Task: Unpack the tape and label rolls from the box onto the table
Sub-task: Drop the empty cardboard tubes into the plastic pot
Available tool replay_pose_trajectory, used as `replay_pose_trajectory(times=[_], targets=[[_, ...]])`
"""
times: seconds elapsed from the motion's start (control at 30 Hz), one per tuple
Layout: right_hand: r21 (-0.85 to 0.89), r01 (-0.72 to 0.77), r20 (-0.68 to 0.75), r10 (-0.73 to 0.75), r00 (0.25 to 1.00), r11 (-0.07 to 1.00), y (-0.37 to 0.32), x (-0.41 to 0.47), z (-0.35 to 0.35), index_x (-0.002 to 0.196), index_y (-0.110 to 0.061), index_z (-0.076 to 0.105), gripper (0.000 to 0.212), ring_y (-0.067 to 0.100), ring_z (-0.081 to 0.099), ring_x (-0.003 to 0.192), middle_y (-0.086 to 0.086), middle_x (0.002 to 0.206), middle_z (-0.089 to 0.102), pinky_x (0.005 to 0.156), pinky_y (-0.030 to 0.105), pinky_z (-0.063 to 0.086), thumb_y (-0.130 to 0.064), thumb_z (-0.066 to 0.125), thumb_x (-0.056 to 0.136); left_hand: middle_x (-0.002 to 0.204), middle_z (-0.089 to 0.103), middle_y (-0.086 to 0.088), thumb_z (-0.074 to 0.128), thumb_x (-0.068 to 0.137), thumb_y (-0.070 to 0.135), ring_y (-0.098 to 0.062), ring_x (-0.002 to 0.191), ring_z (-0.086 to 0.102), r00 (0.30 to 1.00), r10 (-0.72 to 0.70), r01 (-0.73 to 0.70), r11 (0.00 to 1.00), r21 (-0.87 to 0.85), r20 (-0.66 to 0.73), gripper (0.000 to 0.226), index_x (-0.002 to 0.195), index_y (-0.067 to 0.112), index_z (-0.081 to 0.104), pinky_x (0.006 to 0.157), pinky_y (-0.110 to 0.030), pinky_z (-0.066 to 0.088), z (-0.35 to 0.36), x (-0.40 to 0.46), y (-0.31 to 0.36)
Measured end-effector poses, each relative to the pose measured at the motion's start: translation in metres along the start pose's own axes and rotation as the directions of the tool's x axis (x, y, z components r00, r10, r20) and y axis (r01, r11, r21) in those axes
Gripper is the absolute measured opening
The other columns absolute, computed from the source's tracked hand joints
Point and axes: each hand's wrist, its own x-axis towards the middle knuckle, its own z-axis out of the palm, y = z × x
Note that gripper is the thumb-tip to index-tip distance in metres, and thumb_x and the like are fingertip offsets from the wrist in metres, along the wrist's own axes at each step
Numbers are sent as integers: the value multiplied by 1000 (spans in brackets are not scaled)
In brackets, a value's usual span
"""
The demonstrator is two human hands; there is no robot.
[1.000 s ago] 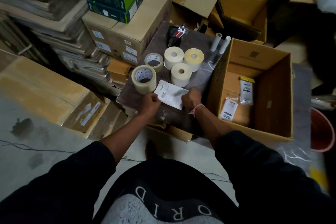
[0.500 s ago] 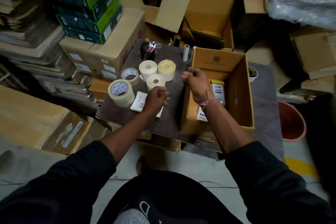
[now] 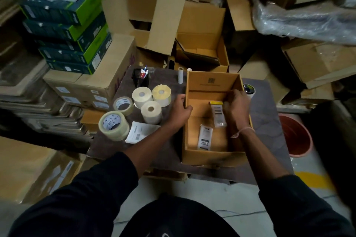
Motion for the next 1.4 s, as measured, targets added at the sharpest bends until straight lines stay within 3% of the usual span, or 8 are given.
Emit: replay_pose_trajectory(times=[0.13,0.33,0.63,0.77,1.03,1.17,1.3,1.4], targets=[[-328,-145,33,165,986,933,14,9,-7,129,-5,49,50,40,42,121,21,135,44,100,50,38,-13,69,84,130,57,-8,58,93,11,-21,110,57,997,-63,57,988,141,40,52,141,13,40,83,-30,43,5,17,9],[-272,-279,138,324,936,921,34,20,2,142,-13,34,45,38,64,102,19,110,66,91,53,45,-7,41,99,110,58,-14,49,97,10,-23,86,50,993,-58,16,923,385,98,43,136,5,32,72,-32,37,10,27,16],[-256,-245,164,292,942,935,62,31,-9,128,-8,43,29,31,59,86,8,80,50,68,38,40,-3,35,100,101,64,-7,57,91,28,-28,86,61,996,-35,-3,911,411,85,38,120,17,36,69,-36,44,12,24,19],[-191,-227,226,267,937,955,81,29,-14,128,-10,45,33,33,63,94,14,97,62,78,43,51,-2,47,96,104,63,-6,62,90,28,-25,85,58,996,-54,23,925,380,70,39,118,15,37,64,-31,37,17,15,25],[-155,-55,397,113,911,986,106,36,-41,136,-16,47,47,41,62,105,23,118,65,91,52,51,-3,54,92,108,58,-7,55,96,35,-26,60,67,973,-231,210,917,340,21,59,141,13,24,48,-39,60,31,-14,39],[-126,-27,450,81,889,992,117,38,-46,144,-20,45,52,39,61,109,21,126,62,88,38,48,-2,51,95,119,59,-9,57,94,39,-31,83,70,962,-273,258,883,392,-18,71,147,10,21,68,-38,60,39,-30,39],[-116,-1,475,56,878,993,114,43,-49,145,-28,44,53,36,61,110,19,129,61,95,45,51,-4,43,98,139,53,-17,63,93,35,-40,122,56,965,-249,257,849,462,-81,77,148,8,16,84,-38,40,44,-41,41],[-151,51,480,28,877,987,110,42,-49,146,-27,42,52,37,62,107,21,124,61,90,42,50,-5,43,99,136,53,-21,66,88,28,-43,120,56,969,-145,223,858,463,-198,95,156,12,2,85,-43,43,44,-42,40]])
